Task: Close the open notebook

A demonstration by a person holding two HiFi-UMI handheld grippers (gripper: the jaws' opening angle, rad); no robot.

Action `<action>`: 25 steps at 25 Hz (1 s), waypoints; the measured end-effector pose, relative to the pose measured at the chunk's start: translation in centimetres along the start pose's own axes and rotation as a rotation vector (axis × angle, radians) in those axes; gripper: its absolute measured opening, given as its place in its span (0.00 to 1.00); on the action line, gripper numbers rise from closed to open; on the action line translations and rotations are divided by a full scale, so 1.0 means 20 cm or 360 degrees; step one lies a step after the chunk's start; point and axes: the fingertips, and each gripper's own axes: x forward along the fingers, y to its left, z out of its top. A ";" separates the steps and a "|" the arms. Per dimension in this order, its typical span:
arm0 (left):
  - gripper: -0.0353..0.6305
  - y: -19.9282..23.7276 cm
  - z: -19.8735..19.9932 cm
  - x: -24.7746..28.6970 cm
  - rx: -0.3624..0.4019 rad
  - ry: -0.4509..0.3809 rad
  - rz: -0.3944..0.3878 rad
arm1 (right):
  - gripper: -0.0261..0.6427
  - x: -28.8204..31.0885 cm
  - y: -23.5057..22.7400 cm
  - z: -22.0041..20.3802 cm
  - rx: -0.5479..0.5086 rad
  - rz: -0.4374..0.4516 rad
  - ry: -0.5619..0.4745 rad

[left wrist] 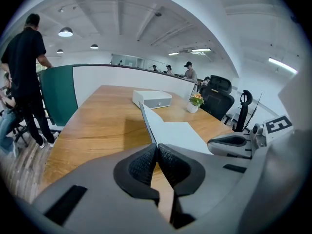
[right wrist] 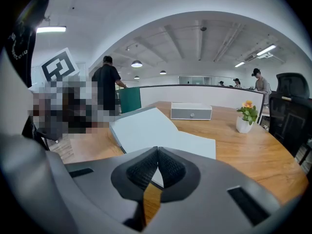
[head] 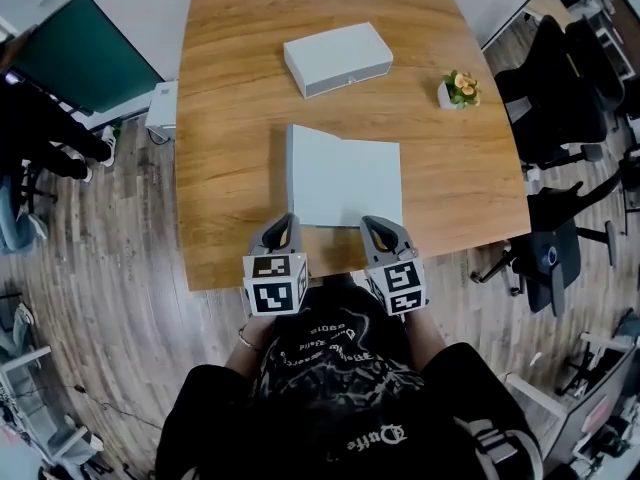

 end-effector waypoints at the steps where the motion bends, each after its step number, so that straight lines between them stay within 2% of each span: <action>1: 0.11 -0.02 0.01 -0.01 0.0023 -0.0011 -0.0009 | 0.05 -0.01 0.00 0.00 0.0016 -0.0003 -0.0001; 6: 0.11 -0.10 0.06 -0.02 0.0040 -0.0051 -0.0080 | 0.05 -0.04 -0.05 -0.04 0.0043 -0.0047 -0.0001; 10: 0.11 -0.14 0.07 -0.02 0.0087 -0.0077 -0.0083 | 0.05 -0.09 -0.11 -0.04 0.0108 -0.0086 -0.0028; 14: 0.11 -0.20 0.10 -0.03 0.0074 -0.0094 -0.0130 | 0.05 -0.12 -0.17 -0.03 0.0145 -0.0114 -0.0074; 25: 0.11 -0.45 0.17 -0.04 0.0139 -0.0190 -0.0210 | 0.05 -0.23 -0.26 0.02 0.0140 -0.0160 -0.0167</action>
